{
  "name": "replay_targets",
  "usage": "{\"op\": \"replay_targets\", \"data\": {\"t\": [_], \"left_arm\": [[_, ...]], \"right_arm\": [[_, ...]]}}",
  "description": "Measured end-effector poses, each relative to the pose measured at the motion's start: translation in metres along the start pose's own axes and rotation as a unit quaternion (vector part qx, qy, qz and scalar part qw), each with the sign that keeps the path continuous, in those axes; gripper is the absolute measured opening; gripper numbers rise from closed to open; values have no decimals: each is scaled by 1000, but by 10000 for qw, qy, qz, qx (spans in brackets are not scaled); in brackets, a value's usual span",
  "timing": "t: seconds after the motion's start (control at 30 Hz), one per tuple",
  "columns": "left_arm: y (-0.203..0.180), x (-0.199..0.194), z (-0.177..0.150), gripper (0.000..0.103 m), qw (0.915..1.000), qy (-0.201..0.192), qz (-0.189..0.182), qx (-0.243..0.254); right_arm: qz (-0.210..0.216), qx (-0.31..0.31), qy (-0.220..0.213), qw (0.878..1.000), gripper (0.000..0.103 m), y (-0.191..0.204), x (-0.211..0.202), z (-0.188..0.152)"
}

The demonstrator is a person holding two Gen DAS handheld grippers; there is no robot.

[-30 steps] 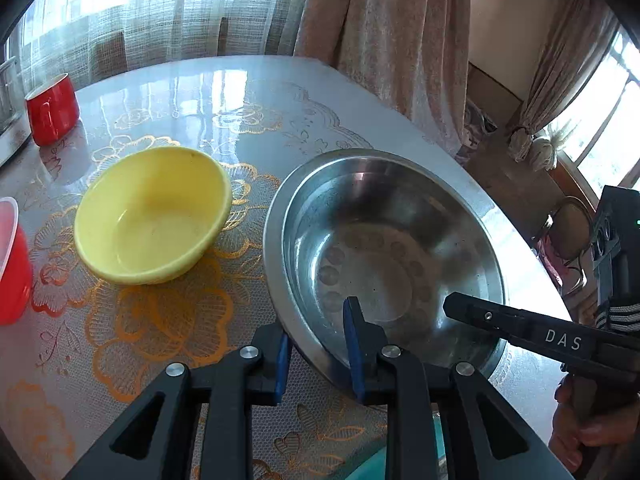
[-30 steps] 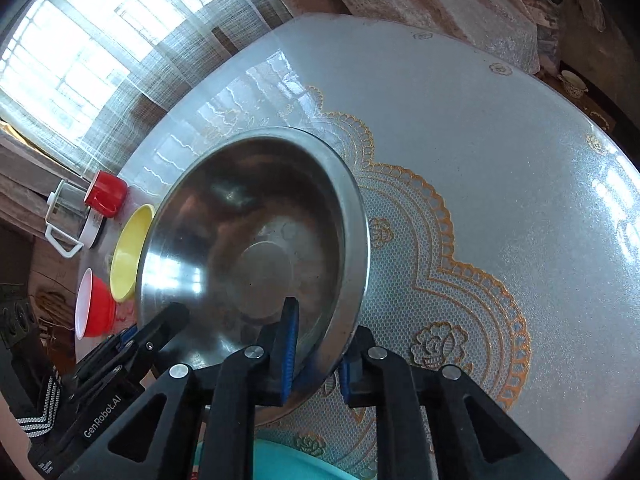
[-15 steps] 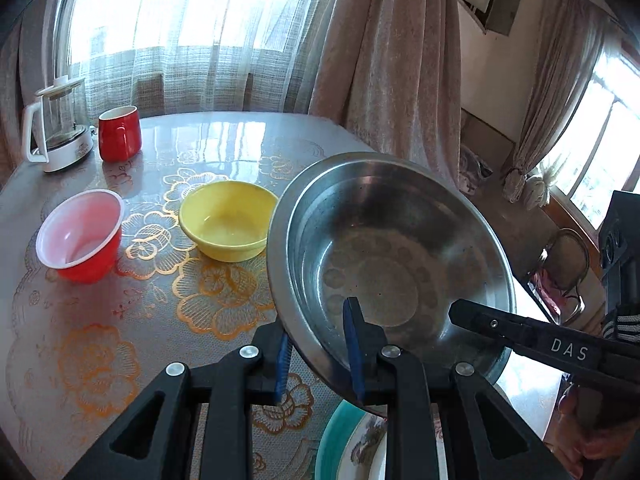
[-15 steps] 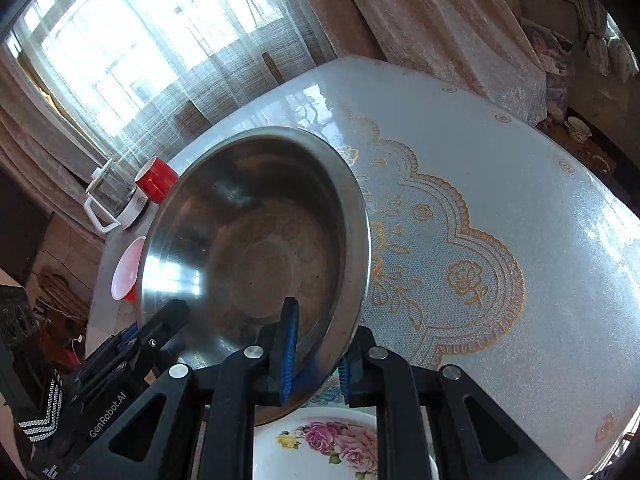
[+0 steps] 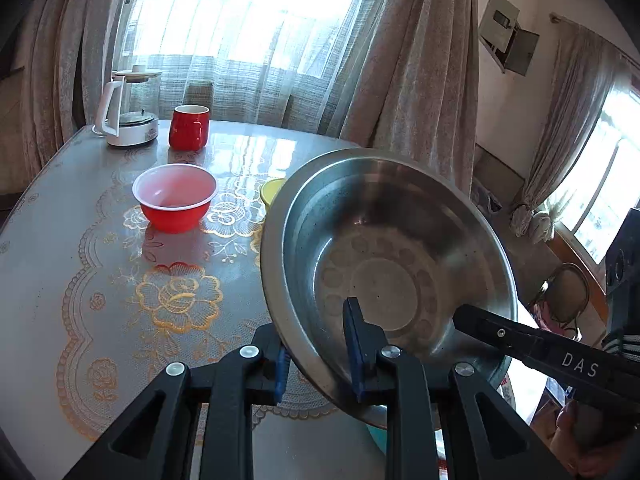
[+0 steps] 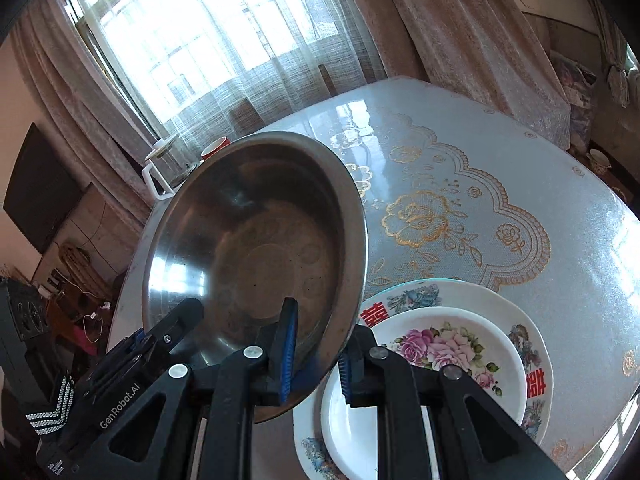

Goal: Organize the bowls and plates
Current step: 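Carry the steel bowl with both grippers beside the plate stack and lower it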

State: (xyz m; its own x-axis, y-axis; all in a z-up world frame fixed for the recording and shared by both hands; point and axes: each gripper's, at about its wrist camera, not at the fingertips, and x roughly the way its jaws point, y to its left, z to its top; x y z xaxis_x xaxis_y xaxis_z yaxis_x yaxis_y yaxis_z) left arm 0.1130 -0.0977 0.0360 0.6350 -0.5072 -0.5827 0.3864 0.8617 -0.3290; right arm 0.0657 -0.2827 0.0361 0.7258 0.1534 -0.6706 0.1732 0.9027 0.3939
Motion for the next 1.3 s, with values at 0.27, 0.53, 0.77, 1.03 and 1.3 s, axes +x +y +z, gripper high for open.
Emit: {"op": "replay_targets", "data": {"t": [0.27,0.53,0.77,1.03,1.3], "left_arm": [[25,-40,-28,24,9997,-84,195,-81],[52,-63,-59,24,9990,-7,409,-205],[68,-65,-77,24,9975,191,608,-304],[75,-52,-86,25,9957,427,709,-420],[77,-39,-87,25,9946,588,728,-458]], "right_arm": [[400,62,102,9991,18,17,1,-35],[585,-21,361,9976,18,37,7,-70],[697,9,670,9953,18,46,23,-90],[731,271,929,9926,18,43,39,-98],[743,483,1005,9910,18,32,46,-102]]}}
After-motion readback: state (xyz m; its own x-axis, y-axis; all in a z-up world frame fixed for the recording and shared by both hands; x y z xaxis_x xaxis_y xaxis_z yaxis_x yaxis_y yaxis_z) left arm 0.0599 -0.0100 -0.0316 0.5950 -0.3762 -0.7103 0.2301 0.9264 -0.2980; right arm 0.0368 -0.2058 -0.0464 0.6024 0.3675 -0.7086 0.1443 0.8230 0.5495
